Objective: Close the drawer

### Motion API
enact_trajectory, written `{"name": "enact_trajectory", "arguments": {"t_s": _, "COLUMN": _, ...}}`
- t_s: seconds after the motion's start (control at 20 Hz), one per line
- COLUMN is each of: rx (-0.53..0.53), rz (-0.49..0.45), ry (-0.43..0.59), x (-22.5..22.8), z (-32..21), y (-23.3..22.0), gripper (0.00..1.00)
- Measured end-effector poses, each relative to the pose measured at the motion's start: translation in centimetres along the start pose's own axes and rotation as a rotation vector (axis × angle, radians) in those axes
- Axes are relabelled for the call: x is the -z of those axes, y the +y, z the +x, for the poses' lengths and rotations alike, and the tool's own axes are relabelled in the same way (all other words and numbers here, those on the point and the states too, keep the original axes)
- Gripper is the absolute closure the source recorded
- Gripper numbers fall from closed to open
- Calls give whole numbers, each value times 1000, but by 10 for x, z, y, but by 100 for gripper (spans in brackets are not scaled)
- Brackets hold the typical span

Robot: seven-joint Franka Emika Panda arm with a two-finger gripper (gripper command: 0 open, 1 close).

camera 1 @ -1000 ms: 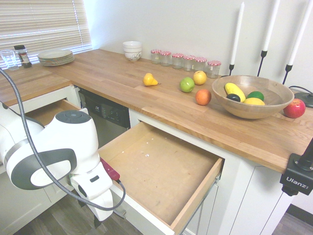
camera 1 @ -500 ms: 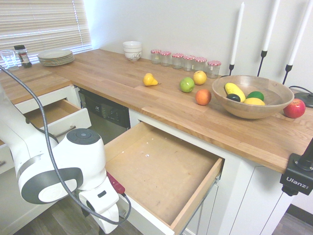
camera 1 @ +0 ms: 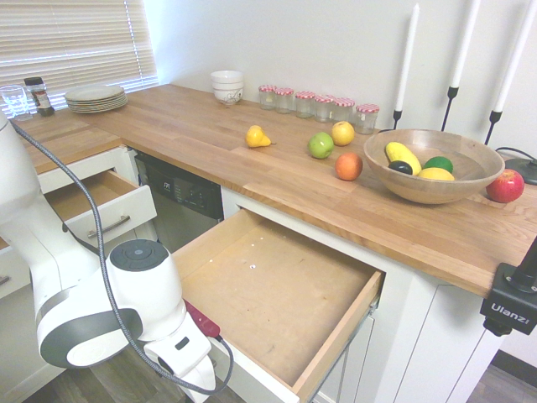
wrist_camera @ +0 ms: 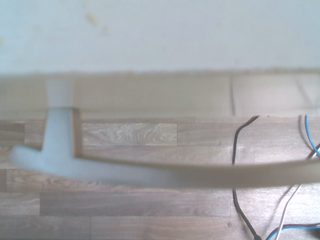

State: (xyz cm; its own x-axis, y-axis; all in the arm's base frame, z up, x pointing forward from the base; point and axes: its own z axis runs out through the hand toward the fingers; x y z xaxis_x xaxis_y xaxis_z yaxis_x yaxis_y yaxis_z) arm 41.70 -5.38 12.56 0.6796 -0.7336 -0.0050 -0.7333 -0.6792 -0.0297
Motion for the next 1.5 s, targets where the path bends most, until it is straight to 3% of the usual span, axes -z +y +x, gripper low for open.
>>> {"name": "enact_trajectory", "arguments": {"t_s": 0.3, "rx": -2, "rz": 5, "ry": 4, "x": 1, "z": 3, "y": -2, "gripper": 0}}
{"name": "enact_trajectory", "arguments": {"t_s": 0.35, "rx": -1, "rz": 6, "ry": 5, "x": 1, "z": 3, "y": -2, "gripper": 100}}
{"name": "enact_trajectory", "arguments": {"t_s": 1.5, "rx": 9, "rz": 7, "ry": 18, "x": 5, "z": 13, "y": -13, "gripper": 100}}
